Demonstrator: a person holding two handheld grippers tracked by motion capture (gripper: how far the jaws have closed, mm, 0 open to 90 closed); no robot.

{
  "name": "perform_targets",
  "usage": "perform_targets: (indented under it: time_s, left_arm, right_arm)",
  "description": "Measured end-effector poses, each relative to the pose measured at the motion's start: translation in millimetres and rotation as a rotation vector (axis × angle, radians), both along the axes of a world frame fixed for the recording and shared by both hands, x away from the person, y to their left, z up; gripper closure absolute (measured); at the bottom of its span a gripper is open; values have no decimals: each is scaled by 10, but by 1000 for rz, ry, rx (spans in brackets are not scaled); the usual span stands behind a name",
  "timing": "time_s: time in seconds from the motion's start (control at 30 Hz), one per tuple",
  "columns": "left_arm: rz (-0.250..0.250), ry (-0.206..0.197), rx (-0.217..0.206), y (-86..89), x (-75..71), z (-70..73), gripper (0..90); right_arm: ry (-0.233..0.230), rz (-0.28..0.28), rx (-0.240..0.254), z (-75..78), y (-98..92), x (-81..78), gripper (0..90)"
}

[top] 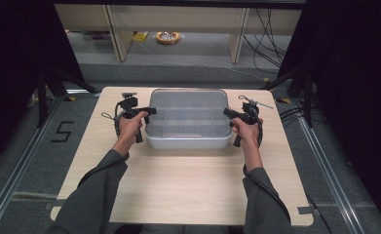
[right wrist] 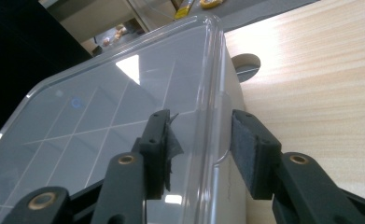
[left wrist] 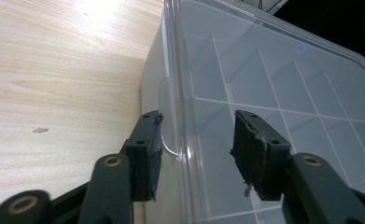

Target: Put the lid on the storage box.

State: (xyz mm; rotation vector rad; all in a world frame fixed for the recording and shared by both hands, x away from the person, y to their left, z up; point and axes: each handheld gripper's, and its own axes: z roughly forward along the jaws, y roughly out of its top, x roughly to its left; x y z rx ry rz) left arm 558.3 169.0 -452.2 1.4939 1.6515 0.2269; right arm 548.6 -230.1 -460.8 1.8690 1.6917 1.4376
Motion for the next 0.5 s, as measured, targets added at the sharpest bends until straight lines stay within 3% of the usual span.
perform_targets:
  time_s: [0.03,0.07,0.1,0.13,0.17,0.2,0.23,0.27,0.33,0.37,0.43,0.5]
  left_arm:
    - [6,14,-6,6,-12,20,543]
    - [6,14,-6,6,-12,20,543]
    - [8,23,4,-3,-31,50,543]
    - [8,23,4,-3,-31,50,544]
    - [6,24,13,-7,-42,69,544]
    - [-10,27,39,-5,-63,100,544]
    - [-10,27,39,-5,-63,100,544]
    - [-13,33,43,-14,-65,115,547]
    - [-16,35,52,-15,-69,111,547]
    - [-8,39,45,-26,-69,102,545]
    - [-23,44,46,-17,-66,67,542]
    - [-25,46,33,-2,-79,56,541]
  right_arm:
    - [-38,14,-29,-24,-30,8,613]
    - [-38,14,-29,-24,-30,8,613]
    - [-9,2,17,11,-11,-39,619]
    - [-9,2,17,11,-11,-39,619]
    - [-54,14,-8,2,-49,-41,620]
    - [-6,-10,48,47,-2,-81,622]
    - [-6,-10,48,47,-2,-81,622]
    - [-61,19,-34,16,-51,-64,622]
    - [-59,14,-42,10,-46,-66,623]
    - [-3,-8,8,19,-2,-102,622]
    - [-15,3,-13,-9,-12,-98,622]
    - [-17,-2,11,-47,-25,-110,621]
